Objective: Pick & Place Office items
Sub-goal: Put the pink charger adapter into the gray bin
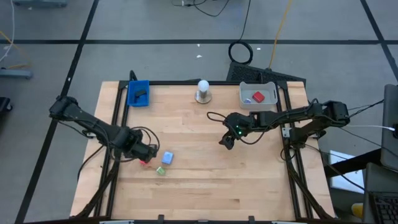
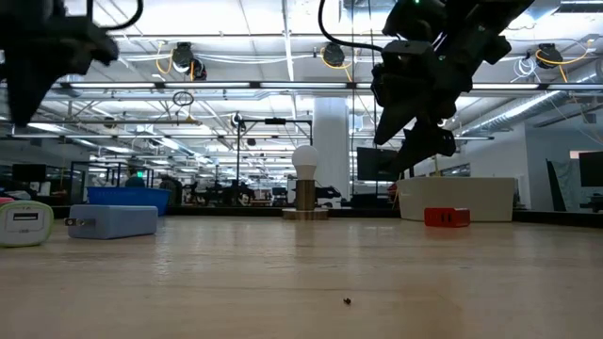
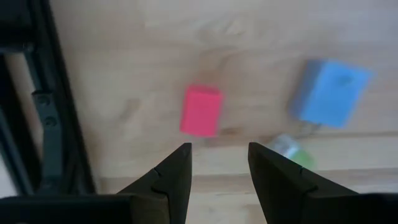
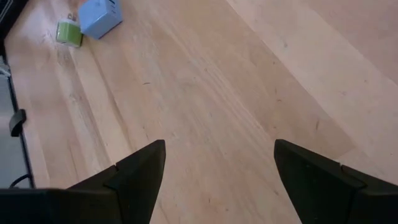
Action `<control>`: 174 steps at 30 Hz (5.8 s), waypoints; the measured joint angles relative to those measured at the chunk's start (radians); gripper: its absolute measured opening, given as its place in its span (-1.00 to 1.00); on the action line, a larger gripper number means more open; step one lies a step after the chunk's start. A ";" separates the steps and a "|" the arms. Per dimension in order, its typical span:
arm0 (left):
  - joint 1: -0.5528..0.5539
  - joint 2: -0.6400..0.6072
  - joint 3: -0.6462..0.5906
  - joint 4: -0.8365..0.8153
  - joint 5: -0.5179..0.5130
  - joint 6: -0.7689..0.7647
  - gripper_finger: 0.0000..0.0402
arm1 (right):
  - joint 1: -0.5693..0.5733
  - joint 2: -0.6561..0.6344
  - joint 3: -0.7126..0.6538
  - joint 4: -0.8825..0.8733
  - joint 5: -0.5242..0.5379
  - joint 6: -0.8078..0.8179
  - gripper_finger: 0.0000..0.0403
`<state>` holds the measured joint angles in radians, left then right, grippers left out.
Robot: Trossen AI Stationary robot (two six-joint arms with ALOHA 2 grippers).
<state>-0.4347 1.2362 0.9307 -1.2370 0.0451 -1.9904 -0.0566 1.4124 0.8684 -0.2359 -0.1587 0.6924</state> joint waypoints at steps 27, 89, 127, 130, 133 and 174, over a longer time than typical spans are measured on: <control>0.000 0.001 -0.096 0.016 -0.020 0.128 0.36 | 0.032 0.000 0.000 0.157 -0.027 0.089 0.46; 0.000 0.019 -0.437 0.551 0.085 0.203 -0.24 | 0.032 0.000 0.000 0.158 -0.025 0.130 0.46; 0.397 0.021 0.113 0.134 -0.245 1.125 -0.24 | -0.085 -0.306 0.000 0.289 0.057 0.031 0.46; 0.444 0.021 0.164 0.137 -0.244 1.207 -0.24 | -0.089 -0.306 0.000 0.291 0.048 -0.004 0.46; 0.491 0.021 0.215 0.148 -0.185 1.294 -0.24 | -0.088 -0.321 0.000 0.289 0.028 -0.099 0.46; 0.805 0.558 0.694 0.427 1.170 1.622 -0.24 | -0.086 -0.428 0.000 0.280 -0.134 -0.696 0.47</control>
<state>0.3703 1.7939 1.6243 -0.8099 1.2146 -0.3686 -0.1425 0.9840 0.8684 0.0437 -0.2928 -0.0034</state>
